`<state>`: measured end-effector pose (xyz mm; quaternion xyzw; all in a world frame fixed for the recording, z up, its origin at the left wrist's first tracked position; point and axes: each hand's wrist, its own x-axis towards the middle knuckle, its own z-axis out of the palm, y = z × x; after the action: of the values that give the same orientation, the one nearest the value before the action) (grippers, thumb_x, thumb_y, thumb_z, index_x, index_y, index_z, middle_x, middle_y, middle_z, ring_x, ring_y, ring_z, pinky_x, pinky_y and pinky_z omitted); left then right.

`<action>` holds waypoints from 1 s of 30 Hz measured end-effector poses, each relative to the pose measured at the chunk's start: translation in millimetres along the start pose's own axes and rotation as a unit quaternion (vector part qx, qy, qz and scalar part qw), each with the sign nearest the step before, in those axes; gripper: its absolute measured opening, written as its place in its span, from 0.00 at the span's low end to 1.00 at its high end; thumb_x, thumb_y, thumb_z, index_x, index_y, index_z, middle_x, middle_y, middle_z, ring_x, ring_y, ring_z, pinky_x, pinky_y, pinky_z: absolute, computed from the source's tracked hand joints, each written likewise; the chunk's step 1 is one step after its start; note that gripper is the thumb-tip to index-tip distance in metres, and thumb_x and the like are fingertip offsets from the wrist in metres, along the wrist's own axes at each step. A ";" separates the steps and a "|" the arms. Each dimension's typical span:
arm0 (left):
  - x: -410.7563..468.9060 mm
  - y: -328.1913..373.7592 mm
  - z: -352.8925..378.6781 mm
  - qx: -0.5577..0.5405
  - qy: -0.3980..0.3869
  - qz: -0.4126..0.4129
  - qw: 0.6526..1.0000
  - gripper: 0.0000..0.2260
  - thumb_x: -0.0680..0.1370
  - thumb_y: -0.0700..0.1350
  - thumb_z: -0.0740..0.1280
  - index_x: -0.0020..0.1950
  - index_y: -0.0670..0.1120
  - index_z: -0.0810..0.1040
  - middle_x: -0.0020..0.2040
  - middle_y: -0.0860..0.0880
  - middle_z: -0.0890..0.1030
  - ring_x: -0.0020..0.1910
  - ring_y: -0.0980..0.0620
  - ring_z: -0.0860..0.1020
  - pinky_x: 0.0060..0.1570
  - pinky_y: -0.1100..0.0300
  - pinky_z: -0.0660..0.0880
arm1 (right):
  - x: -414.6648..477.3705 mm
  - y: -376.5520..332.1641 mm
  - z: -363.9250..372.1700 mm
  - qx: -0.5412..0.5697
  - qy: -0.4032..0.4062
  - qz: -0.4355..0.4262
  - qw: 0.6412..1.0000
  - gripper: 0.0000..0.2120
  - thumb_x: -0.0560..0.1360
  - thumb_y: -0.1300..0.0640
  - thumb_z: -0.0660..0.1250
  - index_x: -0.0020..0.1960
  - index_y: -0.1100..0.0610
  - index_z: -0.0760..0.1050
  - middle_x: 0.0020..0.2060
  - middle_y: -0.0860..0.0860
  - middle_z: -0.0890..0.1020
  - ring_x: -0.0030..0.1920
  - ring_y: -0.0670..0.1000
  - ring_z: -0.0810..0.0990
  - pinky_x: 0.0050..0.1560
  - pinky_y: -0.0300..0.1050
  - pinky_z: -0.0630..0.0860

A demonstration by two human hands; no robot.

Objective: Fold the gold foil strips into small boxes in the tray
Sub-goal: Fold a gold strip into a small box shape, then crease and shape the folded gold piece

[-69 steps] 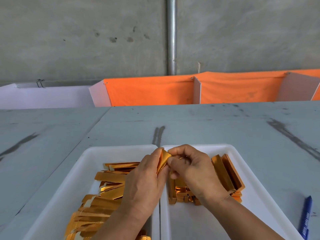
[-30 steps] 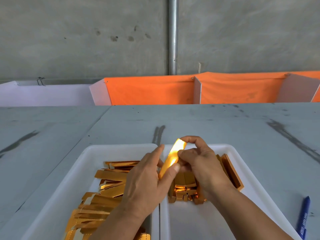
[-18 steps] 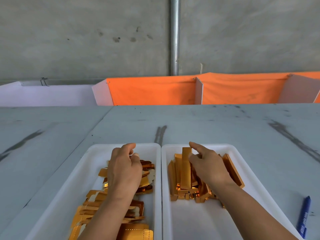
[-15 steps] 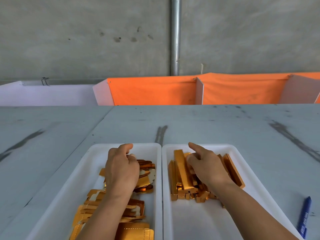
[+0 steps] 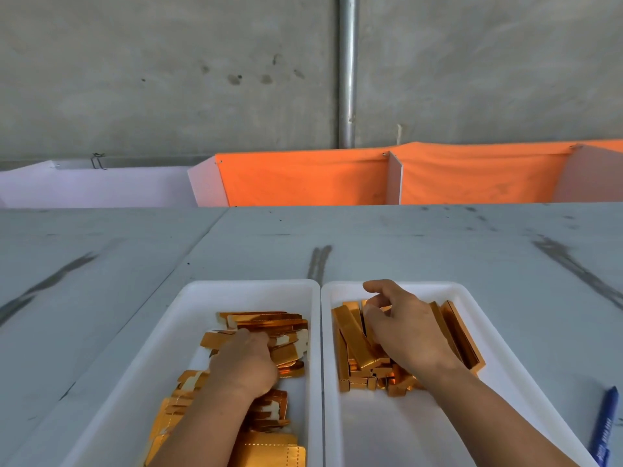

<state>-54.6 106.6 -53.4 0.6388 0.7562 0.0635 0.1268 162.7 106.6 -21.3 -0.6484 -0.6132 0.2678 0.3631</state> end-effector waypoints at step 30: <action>-23.7 41.9 -7.8 -0.171 0.175 0.271 0.931 0.23 0.75 0.62 0.66 0.67 0.59 0.66 0.55 0.62 0.70 0.54 0.59 0.71 0.49 0.68 0.70 | -11.4 -17.9 -1.3 0.261 -0.092 -0.013 0.961 0.06 0.80 0.51 0.66 0.50 0.49 0.81 0.30 0.52 0.82 0.28 0.48 0.78 0.36 0.38 0.79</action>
<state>-13.4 91.2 -32.5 0.7667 0.5423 0.3347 0.0779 151.7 94.9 -7.3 -0.4958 -0.5609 0.4722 0.4655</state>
